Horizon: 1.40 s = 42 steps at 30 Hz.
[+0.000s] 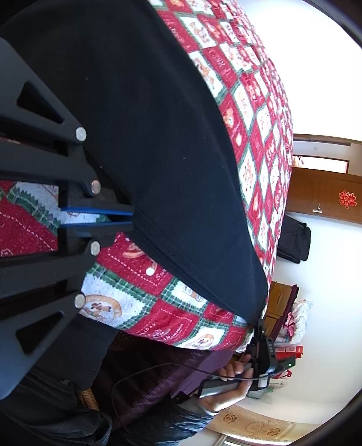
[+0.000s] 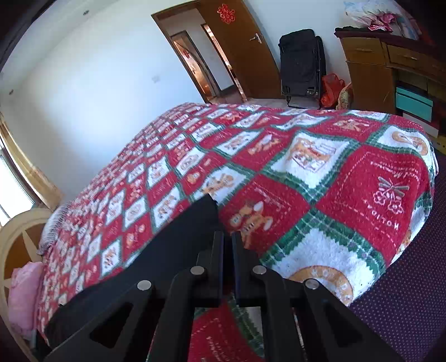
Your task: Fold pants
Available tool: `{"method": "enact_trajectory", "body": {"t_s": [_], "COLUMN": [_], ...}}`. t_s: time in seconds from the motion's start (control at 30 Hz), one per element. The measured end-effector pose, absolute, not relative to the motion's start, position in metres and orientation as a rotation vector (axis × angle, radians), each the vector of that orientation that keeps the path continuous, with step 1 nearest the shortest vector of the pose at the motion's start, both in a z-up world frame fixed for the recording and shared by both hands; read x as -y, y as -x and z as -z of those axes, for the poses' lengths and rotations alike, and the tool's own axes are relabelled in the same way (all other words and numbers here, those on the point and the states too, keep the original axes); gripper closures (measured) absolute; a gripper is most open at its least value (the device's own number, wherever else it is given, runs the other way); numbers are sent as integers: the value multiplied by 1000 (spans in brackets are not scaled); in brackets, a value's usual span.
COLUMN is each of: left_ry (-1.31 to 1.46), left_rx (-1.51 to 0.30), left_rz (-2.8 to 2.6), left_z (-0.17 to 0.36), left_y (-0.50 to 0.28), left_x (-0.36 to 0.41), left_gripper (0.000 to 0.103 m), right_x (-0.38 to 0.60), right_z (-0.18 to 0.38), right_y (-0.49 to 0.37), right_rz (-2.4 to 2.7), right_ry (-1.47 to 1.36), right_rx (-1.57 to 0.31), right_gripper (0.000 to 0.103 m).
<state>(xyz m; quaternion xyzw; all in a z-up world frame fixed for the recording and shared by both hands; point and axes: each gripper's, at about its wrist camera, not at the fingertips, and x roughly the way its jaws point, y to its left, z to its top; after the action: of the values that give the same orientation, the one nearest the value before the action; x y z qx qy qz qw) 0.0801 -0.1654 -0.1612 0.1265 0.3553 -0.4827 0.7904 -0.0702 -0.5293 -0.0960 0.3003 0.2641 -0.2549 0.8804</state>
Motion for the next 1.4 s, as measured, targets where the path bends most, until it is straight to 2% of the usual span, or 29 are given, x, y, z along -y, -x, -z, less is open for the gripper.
{"method": "enact_trajectory", "body": {"t_s": [0.07,0.13,0.17,0.27,0.37,0.43,0.5,0.6,0.73,1.1,1.17,1.23,1.27,1.33,1.4], "left_ry": [-303,-315,-319,-309,-286,-278,-268,-259,-267,-210,-192,-177,-170,-162,-154], "left_rx": [-744,-737,-738,-745,-747,-737,-722,-722,-733,-755,-764,-770,-772,-770,-768], "left_rz": [1021,1016,1013,1008,995,980,965,955,945,956,963,964,965,964,964], "left_z": [158,158,158,160,158,155,153,154,159,161,161,160,160,158,155], "left_y": [-77,-77,-77,-78,-79,-77,-77,-80,-83,-90,-92,-93,-93,-94,-93], "left_x": [166,166,166,165,163,159,155,150,152,149,148,146,145,143,141], "left_gripper": [98,96,95,90,85,64,49,48,48,48,48,48,48,48,48], "right_x": [526,519,514,492,453,406,365,310,270,239,234,233,233,232,232], "right_z": [92,83,76,57,53,63,76,100,118,157,164,163,160,155,148], "right_y": [69,71,73,70,49,25,11,-3,-4,-25,-29,-30,-29,-25,-21], "right_rz": [557,596,611,554,378,191,74,-49,-120,-80,-83,-97,-103,-108,-108], "right_ry": [-593,-527,-493,-454,-419,-338,-221,-45,81,331,365,347,336,338,323], "right_rx": [-546,-530,-510,-485,-548,-629,-695,-800,-833,-911,-901,-895,-887,-870,-846], "right_gripper": [90,67,64,63,63,63,63,63,63,63,65,87,93,99,101]}}
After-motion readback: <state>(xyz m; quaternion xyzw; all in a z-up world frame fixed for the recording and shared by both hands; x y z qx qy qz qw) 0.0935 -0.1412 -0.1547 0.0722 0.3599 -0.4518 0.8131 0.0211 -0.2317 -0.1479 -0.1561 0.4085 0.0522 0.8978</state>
